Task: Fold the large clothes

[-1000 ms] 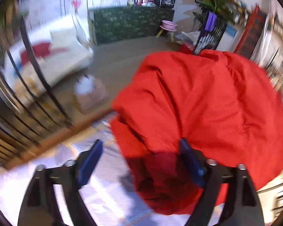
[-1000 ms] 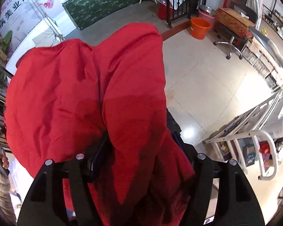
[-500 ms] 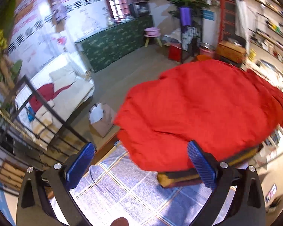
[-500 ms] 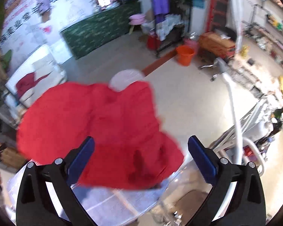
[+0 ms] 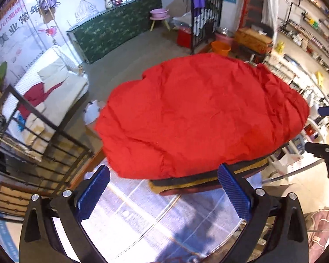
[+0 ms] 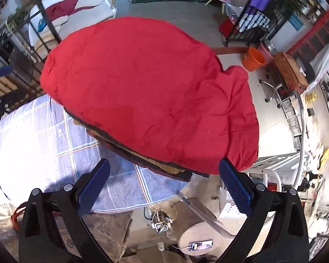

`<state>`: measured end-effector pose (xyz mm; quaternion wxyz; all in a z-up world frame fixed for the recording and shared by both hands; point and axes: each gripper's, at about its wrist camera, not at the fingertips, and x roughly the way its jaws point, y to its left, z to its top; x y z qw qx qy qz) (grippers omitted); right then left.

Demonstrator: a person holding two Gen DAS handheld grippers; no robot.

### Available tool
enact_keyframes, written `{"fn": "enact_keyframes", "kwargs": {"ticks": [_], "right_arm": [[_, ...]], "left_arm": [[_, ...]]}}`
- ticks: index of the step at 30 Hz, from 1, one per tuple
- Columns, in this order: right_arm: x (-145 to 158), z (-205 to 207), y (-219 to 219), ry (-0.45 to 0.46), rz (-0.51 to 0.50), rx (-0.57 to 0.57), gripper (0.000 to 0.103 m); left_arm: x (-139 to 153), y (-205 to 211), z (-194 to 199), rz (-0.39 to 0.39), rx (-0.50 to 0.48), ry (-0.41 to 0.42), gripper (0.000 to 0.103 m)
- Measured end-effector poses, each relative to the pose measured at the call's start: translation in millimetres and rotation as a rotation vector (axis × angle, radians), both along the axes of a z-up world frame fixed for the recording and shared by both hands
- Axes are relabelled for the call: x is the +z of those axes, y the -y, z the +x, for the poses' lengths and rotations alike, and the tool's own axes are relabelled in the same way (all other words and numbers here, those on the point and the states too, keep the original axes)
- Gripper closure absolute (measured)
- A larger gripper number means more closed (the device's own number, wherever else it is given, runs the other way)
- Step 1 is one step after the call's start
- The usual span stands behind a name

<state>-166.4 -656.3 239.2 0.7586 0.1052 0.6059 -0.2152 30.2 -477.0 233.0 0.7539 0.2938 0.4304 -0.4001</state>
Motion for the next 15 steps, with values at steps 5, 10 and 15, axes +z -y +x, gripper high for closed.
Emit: {"fn": "enact_keyframes", "kwargs": {"ticks": [5,10,15], "right_arm": [[-2,8,-13,-0.017,-0.029,0.026,0.005],[-6,18,-15,-0.030,-0.033,0.053,0.005],[-10,22,-11,-0.027,-0.030,0.044,0.005]], "left_arm": [[1,3,-7,0.034,-0.016,-0.002,0.006],[-4,11,-16,0.073,-0.056,-0.037,0.006],[-8,14,-25,0.082,-0.071,-0.047,0.006]]}}
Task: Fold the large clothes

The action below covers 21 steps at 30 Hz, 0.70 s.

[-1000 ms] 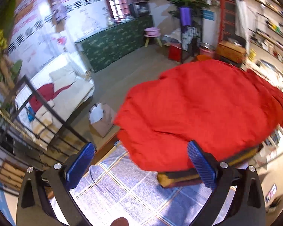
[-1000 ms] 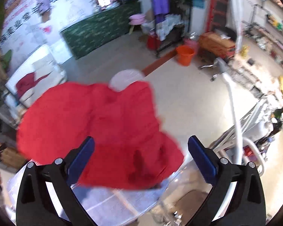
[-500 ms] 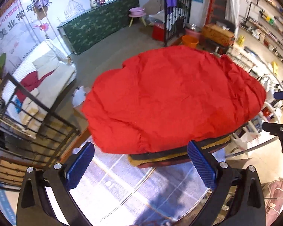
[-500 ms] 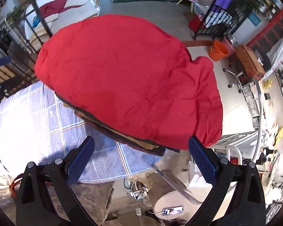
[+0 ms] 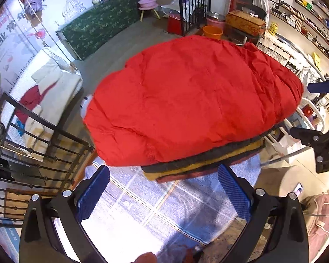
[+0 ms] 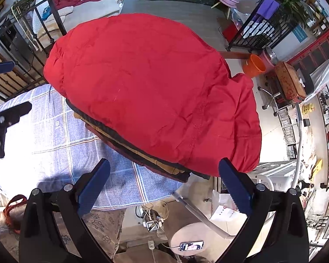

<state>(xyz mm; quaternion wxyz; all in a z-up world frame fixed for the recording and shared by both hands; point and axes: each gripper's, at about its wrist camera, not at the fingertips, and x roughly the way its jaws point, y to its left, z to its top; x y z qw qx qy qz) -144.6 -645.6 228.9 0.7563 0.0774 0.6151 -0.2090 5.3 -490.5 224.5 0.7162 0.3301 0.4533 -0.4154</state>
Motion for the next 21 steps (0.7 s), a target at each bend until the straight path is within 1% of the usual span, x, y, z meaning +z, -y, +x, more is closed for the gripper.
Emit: {"fn": "enact_keyframes", "kwargs": {"ticks": [1,5,12,21], "right_arm": [[-1,0,0,-0.001,0.002,-0.001,0.005],[-2,1,3,0.006,0.011,-0.008,0.005],[-6,3,5,0.017,0.017,-0.013,0.005],[-7,3,6,0.023,0.027,-0.012,0.005]], "left_arm": [[-1,1,-2,0.002,-0.008,-0.011,0.006],[-5,3,-9,0.007,-0.029,-0.013,0.006],[-12,2,-11,0.014,-0.021,-0.024,0.006],[-14,3,-13,0.018,-0.022,-0.032,0.006]]}}
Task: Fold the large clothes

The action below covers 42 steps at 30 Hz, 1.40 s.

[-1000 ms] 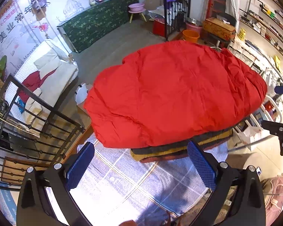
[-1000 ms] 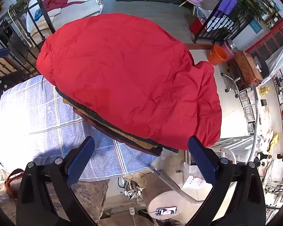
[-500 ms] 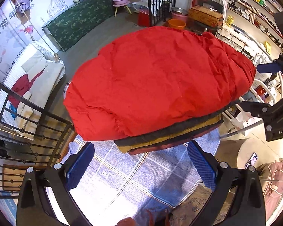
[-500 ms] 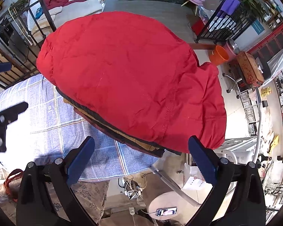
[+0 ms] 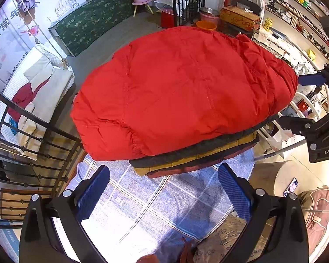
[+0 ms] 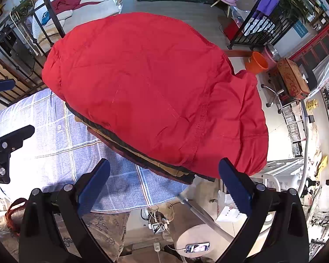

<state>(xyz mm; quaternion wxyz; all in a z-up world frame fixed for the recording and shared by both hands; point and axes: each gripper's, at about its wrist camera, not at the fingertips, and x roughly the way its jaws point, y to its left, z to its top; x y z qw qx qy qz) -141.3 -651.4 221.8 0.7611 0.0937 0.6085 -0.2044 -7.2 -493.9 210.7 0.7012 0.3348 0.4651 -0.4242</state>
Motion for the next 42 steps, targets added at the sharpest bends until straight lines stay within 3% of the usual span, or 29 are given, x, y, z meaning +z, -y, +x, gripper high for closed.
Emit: {"fn": "enact_keyframes", "kwargs": {"ticks": [42], "right_arm": [[-5,-10,-4,0.009,0.016,-0.005,0.005]], "left_arm": [[-2,4,1,-0.008,0.011,0.033,0.006]]}}
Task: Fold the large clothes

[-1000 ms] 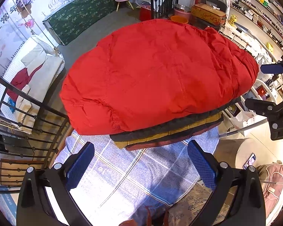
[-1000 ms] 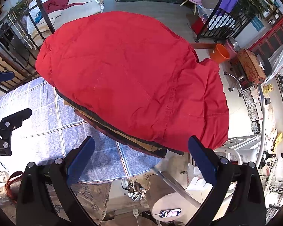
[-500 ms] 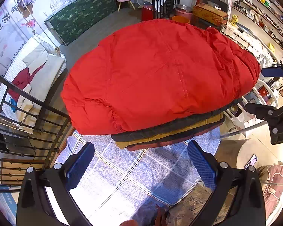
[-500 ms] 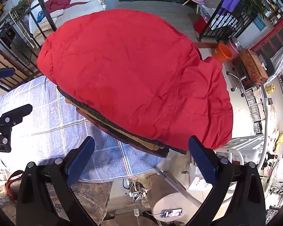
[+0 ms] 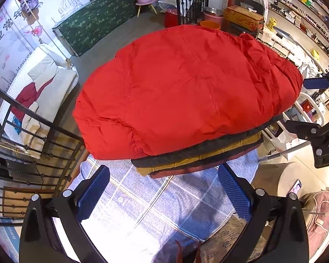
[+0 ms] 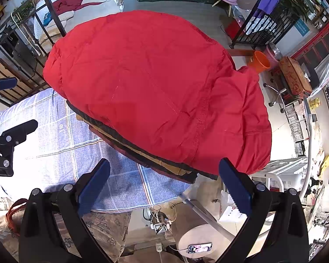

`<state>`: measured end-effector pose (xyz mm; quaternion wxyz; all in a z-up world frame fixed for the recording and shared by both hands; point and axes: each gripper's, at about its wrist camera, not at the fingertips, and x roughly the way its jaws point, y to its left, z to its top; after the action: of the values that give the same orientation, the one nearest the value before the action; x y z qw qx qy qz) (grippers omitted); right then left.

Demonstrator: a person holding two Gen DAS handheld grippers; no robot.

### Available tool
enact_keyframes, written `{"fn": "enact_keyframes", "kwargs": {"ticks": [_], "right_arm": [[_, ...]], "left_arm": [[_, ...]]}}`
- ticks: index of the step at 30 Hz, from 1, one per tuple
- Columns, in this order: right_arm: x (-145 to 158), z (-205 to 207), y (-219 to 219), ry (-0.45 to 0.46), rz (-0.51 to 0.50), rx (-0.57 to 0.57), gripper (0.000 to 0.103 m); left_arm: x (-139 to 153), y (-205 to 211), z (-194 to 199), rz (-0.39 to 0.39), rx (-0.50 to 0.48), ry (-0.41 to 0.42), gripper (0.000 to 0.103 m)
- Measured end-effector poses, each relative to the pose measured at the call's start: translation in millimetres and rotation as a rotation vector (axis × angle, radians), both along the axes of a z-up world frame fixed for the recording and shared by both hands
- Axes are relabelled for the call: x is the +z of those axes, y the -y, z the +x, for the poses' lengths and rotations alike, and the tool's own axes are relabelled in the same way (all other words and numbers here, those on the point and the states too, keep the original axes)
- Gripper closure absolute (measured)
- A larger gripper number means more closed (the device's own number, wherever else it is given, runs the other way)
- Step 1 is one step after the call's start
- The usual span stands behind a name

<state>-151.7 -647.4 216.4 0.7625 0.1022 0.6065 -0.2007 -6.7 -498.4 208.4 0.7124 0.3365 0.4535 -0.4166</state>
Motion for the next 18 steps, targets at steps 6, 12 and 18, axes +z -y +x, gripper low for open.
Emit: {"fn": "enact_keyframes", "kwargs": {"ticks": [6,12,18], "right_arm": [[0.8,-0.5,-0.3,0.004,0.000,-0.006,0.005],[1.4,-2.0,0.6,0.016,-0.005,-0.018,0.005],[0.3,-1.7,1.3,0.016,-0.001,-0.019,0.005]], "left_arm": [[7.1,0.8,-5.0,-0.059,-0.032,0.038,0.006],[5.3,-2.8,-2.1,-0.059,0.037,0.108,0.006],[-0.1,-2.8,4.0,-0.048,0.056,0.094,0.006]]}}
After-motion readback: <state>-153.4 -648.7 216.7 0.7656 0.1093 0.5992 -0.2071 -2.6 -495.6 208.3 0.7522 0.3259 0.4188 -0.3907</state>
